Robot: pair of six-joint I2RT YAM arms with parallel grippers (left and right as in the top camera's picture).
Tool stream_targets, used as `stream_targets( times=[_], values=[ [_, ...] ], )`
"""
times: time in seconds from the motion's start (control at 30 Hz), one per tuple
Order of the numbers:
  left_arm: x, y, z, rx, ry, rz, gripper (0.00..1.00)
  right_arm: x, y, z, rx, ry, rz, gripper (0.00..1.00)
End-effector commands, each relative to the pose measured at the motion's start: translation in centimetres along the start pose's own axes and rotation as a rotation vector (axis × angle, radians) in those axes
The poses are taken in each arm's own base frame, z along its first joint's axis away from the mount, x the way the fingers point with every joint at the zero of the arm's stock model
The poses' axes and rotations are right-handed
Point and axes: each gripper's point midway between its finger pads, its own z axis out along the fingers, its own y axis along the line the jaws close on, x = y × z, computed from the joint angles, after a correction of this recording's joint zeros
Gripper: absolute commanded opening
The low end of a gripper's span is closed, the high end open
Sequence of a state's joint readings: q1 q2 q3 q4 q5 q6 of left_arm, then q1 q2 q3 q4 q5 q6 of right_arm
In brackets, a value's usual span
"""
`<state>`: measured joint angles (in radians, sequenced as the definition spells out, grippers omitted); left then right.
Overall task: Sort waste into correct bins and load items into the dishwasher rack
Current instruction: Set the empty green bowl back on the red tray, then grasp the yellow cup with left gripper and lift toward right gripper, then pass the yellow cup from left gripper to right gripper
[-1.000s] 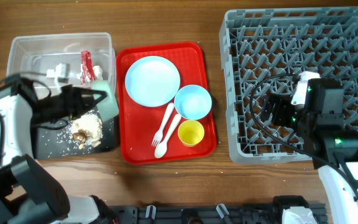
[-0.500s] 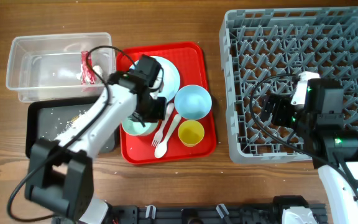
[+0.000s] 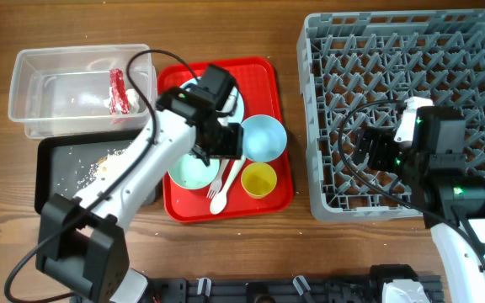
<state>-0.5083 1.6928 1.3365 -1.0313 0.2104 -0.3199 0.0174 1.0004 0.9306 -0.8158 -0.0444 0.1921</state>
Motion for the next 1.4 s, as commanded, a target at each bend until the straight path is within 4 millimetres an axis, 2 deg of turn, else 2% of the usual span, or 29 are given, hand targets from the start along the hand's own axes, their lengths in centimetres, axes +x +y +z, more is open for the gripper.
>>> stream_targets(
  times=[0.0,0.13,0.2,0.3,0.37,0.4,0.47,0.5,0.53,0.6,0.63,0.67,0.7,0.77,0.9,1.07,1.23,1.37],
  values=[
    [2.5,-2.7,1.0,0.019,0.05,0.084,0.56,-0.7,0.3,-0.4,-0.006,-0.017,-0.012,1.0],
    [4.8,-2.3,4.6,-0.05,0.062,0.15,0.44,-0.6,0.3,-0.4,-0.006,-0.015,-0.012,1.0],
    [4.9,-1.4,5.6,-0.083,0.061,0.118,0.24,-0.6,0.3,-0.4,-0.006,-0.013,-0.012,1.0],
    [4.2,-1.6,6.0,-0.076,0.033,0.122,0.04,-0.6,0.2,-0.4,-0.006,-0.013,-0.011,1.0],
    [3.3,-2.0,5.6,-0.06,0.004,0.123,0.04,-0.7,0.3,-0.4,-0.006,-0.015,-0.012,1.0],
    [2.8,-2.6,4.5,-0.024,-0.003,0.125,0.04,-0.9,0.3,-0.4,-0.008,-0.023,-0.013,1.0],
    [1.0,-4.1,0.4,0.138,-0.047,0.14,0.04,-2.0,0.6,-0.5,-0.023,-0.068,-0.012,1.0],
    [-0.4,-4.2,-1.9,0.222,-0.1,0.111,0.04,-2.8,1.5,-0.6,-0.069,-0.099,-0.019,1.0],
    [-2.1,-4.5,-4.3,0.363,-0.16,0.081,0.04,-3.3,2.9,-0.7,-0.149,-0.115,-0.032,0.96],
    [-4.2,-4.9,-7.4,0.583,-0.211,0.053,0.04,-3.2,6.7,-1.2,-0.37,-0.107,-0.134,0.95],
    [-5.6,-5.2,-9.7,0.762,-0.226,0.022,0.04,-2.2,10.0,-2.3,-0.587,-0.081,-0.222,0.95],
    [-6.1,-5.9,-11.3,0.902,-0.219,0.054,0.04,-1.2,12.4,-3.6,-0.778,-0.064,-0.295,0.95],
    [-6.1,-6.5,-12.1,0.992,-0.194,0.071,0.04,-0.8,13.5,-4.3,-0.873,-0.054,-0.32,0.95],
    [-5.4,-7.8,-12.5,1.093,-0.122,0.091,0.04,-0.6,15.0,-4.9,-1.036,-0.044,-0.344,0.96],
    [-4.1,-9.7,-11.9,1.113,-0.066,0.129,0.04,-1.5,16.7,-5.9,-1.257,-0.082,-0.375,0.98],
    [-3.3,-10.8,-11.7,1.118,-0.039,0.154,0.04,-2.3,17.6,-7.4,-1.475,-0.076,-0.374,0.95],
    [-3.3,-10.9,-11.7,1.118,-0.038,0.155,0.04,-1.6,18.7,-7.6,-1.492,-0.054,-0.397,0.86],
    [-3.3,-10.9,-11.7,1.118,-0.028,0.139,0.04,-1.9,18.8,-6.4,-1.42,-0.038,-0.363,0.79]
  ],
)
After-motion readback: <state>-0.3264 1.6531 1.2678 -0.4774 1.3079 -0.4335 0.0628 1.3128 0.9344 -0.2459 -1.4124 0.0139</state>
